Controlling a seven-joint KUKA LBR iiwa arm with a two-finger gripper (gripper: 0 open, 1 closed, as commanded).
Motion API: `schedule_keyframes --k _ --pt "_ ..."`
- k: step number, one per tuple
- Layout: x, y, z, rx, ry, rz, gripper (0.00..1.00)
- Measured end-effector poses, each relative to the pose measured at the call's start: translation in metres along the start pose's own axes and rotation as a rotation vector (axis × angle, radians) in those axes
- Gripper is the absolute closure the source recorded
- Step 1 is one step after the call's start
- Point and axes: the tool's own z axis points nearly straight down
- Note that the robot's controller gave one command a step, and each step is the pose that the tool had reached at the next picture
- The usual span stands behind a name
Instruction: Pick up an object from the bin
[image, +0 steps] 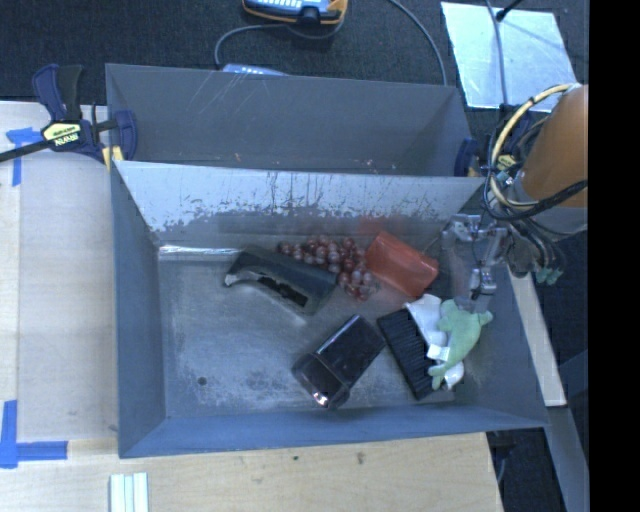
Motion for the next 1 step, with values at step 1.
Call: schedule_keyframes --k 1 --pt "-0.0011 0.0008 -0.0049 0.001 -0.007 -0.003 0.0"
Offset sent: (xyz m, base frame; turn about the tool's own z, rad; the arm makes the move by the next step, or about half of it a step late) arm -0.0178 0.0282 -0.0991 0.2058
